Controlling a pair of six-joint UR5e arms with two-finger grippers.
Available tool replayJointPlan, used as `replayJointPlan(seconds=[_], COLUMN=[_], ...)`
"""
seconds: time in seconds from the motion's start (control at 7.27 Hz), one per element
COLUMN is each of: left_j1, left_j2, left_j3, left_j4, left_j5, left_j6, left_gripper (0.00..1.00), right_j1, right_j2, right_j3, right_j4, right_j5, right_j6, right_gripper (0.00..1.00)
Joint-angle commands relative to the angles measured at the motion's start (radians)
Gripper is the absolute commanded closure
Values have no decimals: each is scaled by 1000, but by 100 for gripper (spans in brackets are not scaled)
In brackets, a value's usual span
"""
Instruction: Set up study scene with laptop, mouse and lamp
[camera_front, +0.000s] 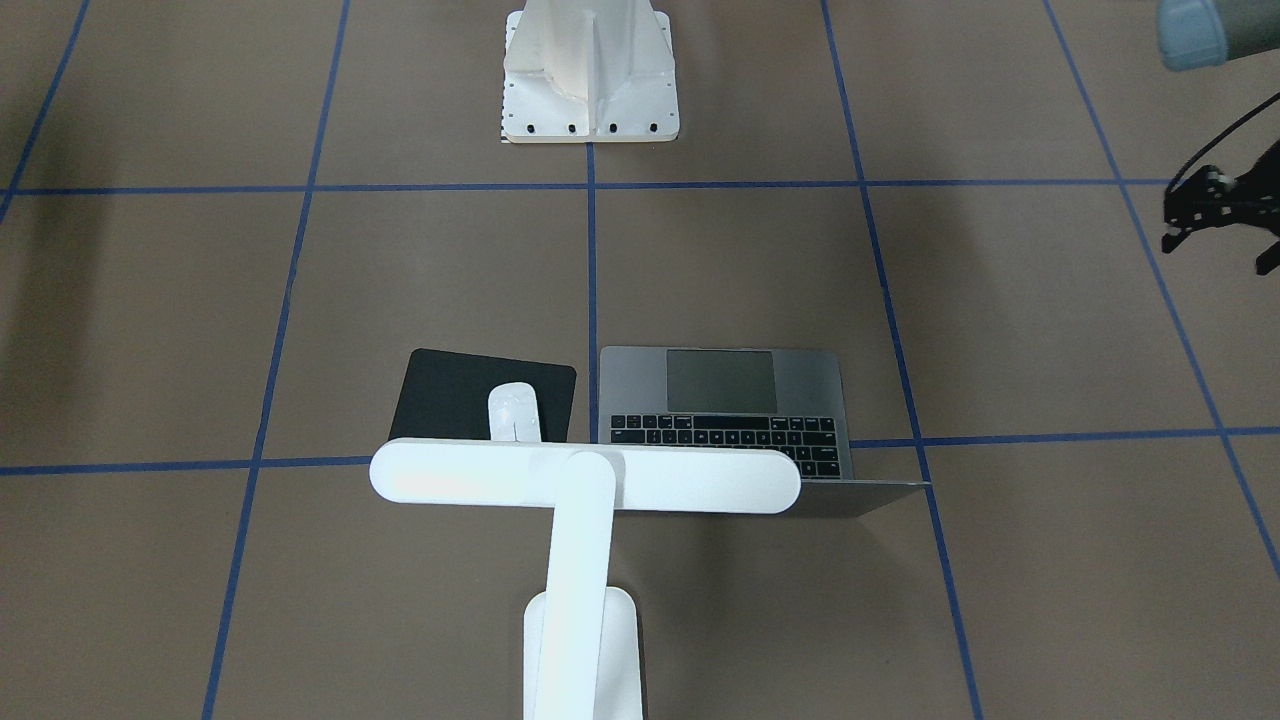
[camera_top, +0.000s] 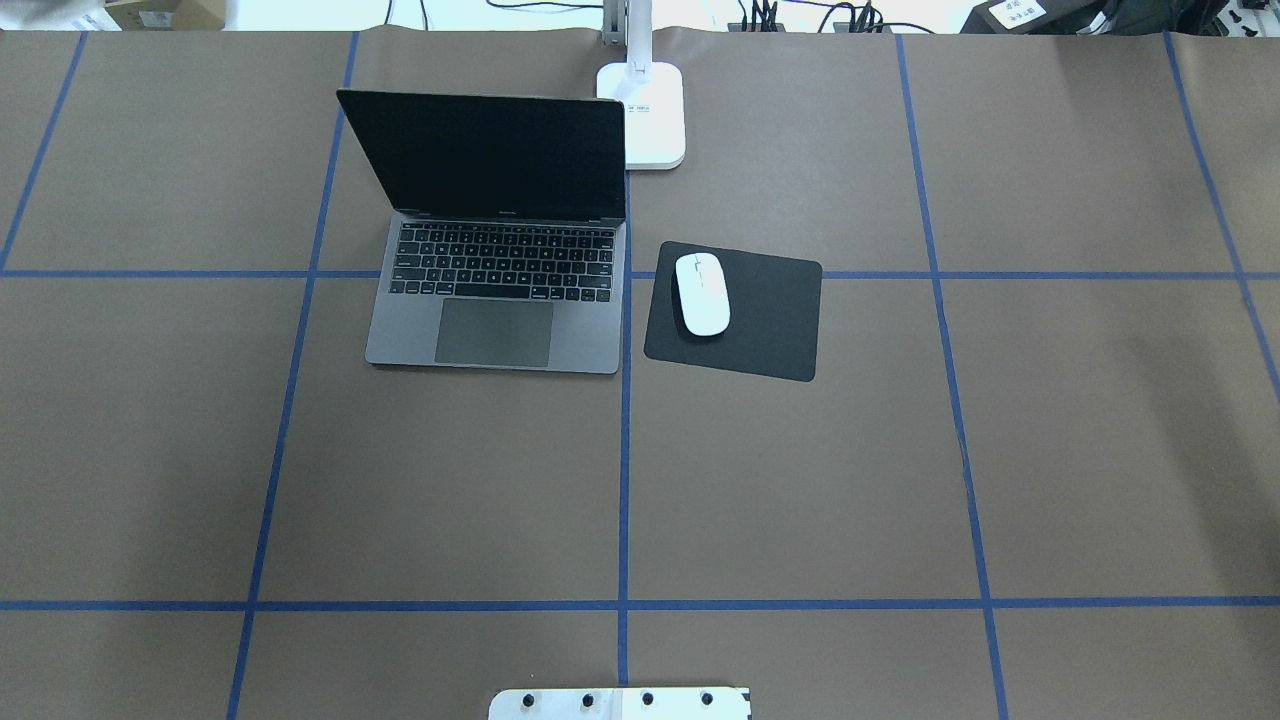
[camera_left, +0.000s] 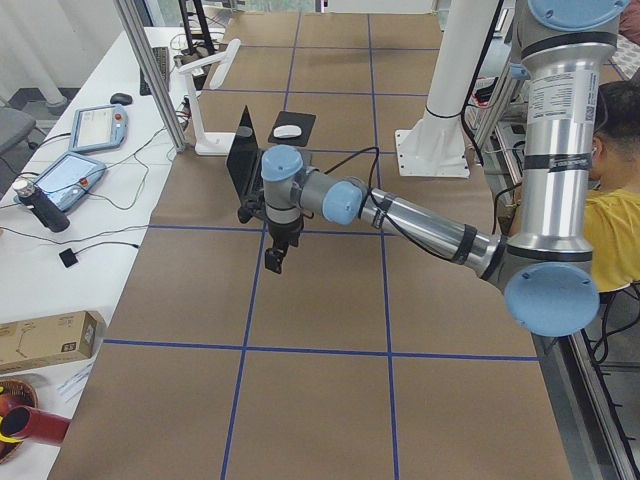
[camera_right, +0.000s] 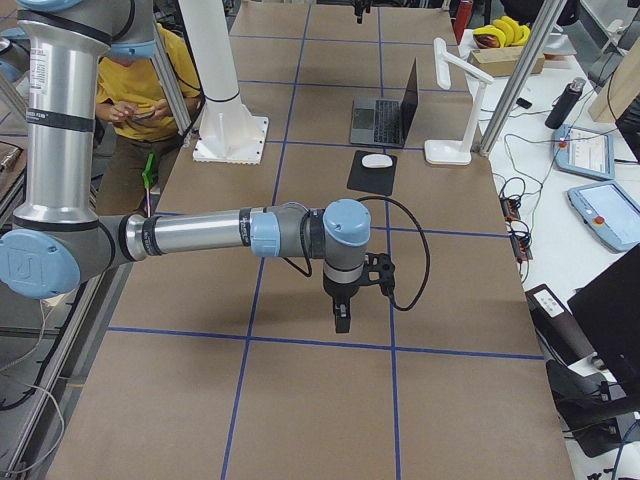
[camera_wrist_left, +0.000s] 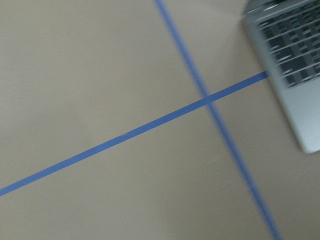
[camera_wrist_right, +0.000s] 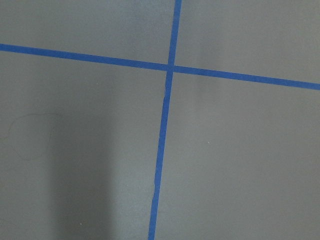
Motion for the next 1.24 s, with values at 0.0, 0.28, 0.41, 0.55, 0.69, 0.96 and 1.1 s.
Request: replayJointPlan(seconds=[0.0, 0.28, 0.41, 0.55, 0.69, 0.96, 1.1], left_j1=[-148, -225, -228, -237, -241, -253, -253], left_j2=[117, 125, 124, 125, 125, 138, 142], left_j3=[63, 117, 117, 105, 111, 108, 108], left_j4=[-15, -18, -9, -11, -21, -26, -26], left_j5=[-2, -14, -23, -51, -96, -111, -109], left_j6=[114, 218, 203, 208, 212, 211, 209], left_gripper=[0, 0, 0, 0, 0, 0, 0], right_j1=[1, 1, 1, 2, 2, 2, 1], right_j2=[-2, -2, -2, 0, 0, 4, 6], right_j3=[1, 4, 9, 12, 16, 18, 19], right_j4=[0, 0, 0, 0, 2, 2, 3], right_j5=[2, 1, 1, 1, -1, -1, -1], right_j6=[2, 0, 2, 0, 0, 0, 0], right_gripper=[0, 0, 0, 0, 0, 0, 0])
